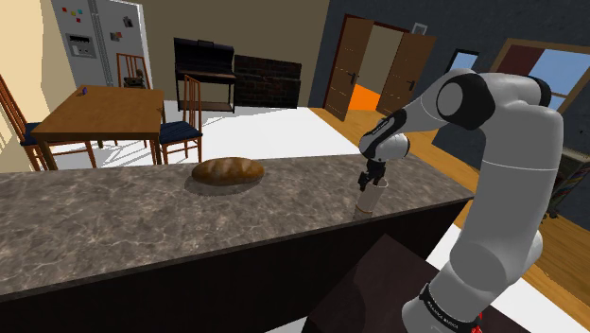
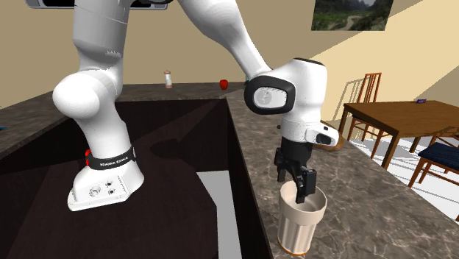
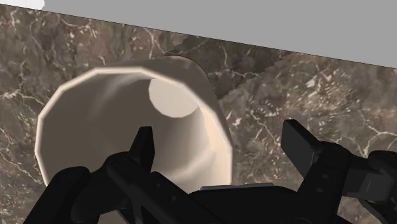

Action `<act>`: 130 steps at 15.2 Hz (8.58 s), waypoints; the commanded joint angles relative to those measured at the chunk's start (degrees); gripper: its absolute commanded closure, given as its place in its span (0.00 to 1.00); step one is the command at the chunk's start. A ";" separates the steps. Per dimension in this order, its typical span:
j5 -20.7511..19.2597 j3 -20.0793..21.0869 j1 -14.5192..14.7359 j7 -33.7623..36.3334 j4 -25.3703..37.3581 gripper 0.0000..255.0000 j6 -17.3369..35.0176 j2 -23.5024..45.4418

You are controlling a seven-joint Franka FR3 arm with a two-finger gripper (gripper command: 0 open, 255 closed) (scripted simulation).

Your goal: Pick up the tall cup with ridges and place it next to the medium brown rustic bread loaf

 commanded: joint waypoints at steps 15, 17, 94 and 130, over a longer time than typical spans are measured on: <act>-0.34 -0.21 0.15 0.18 0.02 1.00 -0.59 -0.62; -1.06 -0.63 0.49 0.57 0.13 1.00 -1.89 -1.89; -4.31 14.58 22.65 40.15 52.21 1.00 -47.45 6.64; -3.32 16.09 24.76 44.06 46.58 1.00 -30.21 18.52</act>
